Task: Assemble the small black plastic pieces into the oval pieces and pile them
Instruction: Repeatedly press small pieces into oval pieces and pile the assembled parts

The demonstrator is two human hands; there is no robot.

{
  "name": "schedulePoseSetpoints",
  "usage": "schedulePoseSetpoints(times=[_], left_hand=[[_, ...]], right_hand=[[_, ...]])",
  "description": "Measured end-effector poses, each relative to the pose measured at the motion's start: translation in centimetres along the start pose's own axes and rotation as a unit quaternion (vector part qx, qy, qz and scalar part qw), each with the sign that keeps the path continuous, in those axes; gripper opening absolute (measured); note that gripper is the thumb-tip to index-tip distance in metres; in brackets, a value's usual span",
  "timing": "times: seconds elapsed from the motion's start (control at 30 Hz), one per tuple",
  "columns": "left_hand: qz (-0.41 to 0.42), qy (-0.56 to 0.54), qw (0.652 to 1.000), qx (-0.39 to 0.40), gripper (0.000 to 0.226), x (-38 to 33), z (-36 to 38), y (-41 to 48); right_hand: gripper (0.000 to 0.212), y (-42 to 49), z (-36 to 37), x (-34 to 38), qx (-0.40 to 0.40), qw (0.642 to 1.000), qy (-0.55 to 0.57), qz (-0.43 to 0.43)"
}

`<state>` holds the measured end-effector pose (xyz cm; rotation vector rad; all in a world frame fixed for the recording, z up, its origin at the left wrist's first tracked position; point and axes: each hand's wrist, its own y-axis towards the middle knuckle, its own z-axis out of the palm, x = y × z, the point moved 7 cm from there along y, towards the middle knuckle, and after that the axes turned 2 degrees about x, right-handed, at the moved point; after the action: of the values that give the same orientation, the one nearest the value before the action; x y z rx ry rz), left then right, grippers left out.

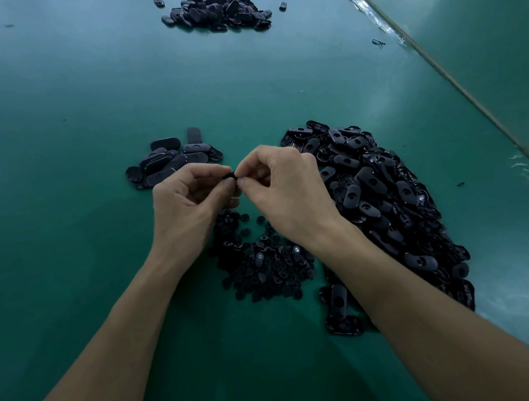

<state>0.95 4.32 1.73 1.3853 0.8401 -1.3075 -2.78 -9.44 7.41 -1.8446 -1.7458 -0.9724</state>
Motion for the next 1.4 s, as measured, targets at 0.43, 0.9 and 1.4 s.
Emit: schedulePoseSetpoints(times=[0.43,0.9,1.4], left_hand=[[0.022,0.075,0.997,0.018,0.031,-0.5,0.2,-0.1],[0.016,0.028,0.999,-0.013,0.016,-0.1,-0.6,0.0],[0.003,0.011,1.0,-0.026,0.024,-0.2,-0.4,0.0]], right_hand=[[0.009,-0.5,0.6,-0.2,-0.026,0.999,-0.019,0.01],[0.017,-0.4,0.8,0.2,-0.01,1.0,-0.006,-0.027],[0.01,0.3,0.7,-0.9,0.007,0.998,0.065,0.015]])
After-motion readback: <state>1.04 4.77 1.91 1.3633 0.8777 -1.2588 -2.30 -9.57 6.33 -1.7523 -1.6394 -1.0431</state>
